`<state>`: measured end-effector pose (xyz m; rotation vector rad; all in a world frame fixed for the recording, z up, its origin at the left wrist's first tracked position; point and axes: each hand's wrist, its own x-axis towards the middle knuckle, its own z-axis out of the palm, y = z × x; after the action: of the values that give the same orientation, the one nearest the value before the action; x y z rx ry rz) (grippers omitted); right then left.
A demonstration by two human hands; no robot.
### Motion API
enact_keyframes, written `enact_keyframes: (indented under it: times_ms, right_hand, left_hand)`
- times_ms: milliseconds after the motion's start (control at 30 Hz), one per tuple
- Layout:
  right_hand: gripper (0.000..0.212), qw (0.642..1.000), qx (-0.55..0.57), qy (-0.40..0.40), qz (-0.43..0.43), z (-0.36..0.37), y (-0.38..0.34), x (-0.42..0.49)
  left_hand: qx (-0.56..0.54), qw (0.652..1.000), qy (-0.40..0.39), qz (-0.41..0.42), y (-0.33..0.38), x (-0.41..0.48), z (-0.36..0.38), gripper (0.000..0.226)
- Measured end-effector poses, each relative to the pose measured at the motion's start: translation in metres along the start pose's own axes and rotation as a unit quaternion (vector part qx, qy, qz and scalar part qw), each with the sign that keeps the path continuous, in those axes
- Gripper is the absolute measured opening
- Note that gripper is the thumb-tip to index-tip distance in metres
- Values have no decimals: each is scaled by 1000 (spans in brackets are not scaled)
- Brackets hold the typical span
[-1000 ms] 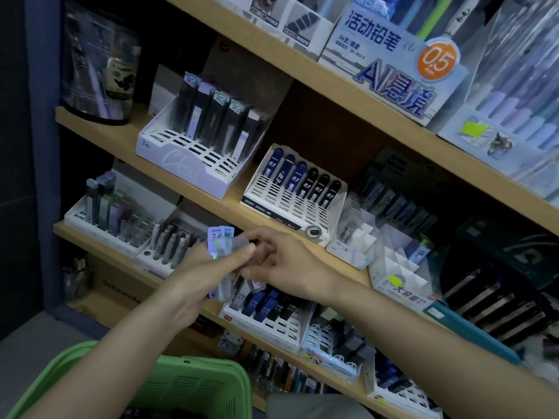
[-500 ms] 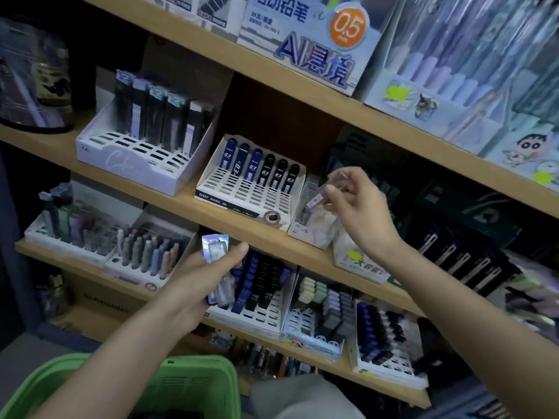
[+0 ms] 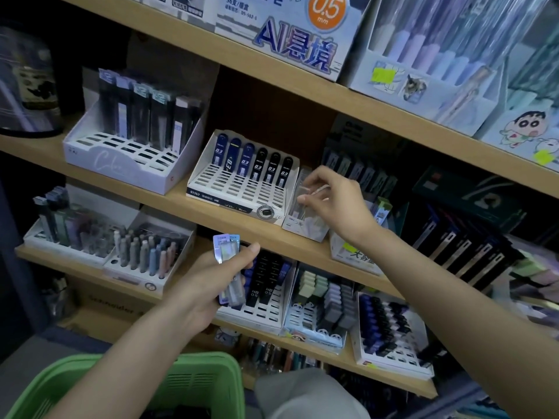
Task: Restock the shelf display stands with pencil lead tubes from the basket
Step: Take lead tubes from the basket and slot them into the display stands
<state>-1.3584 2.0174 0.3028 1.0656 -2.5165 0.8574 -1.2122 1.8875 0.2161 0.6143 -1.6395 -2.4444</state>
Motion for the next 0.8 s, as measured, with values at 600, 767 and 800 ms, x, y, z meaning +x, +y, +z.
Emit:
enact_keyframes:
  times_ms: [600, 767, 800]
  right_hand:
    - [12, 999, -2, 25, -42, 9, -18, -33]
    - [31, 958, 158, -231, 61, 41, -49, -86]
    - [35, 955, 162, -241, 62, 47, -53, -91]
  left_hand:
    - [-47, 999, 25, 1, -5, 0, 6, 30]
    - [-108, 993, 43, 8, -11, 0, 2, 36]
    - [-110, 993, 50, 9, -13, 0, 2, 33]
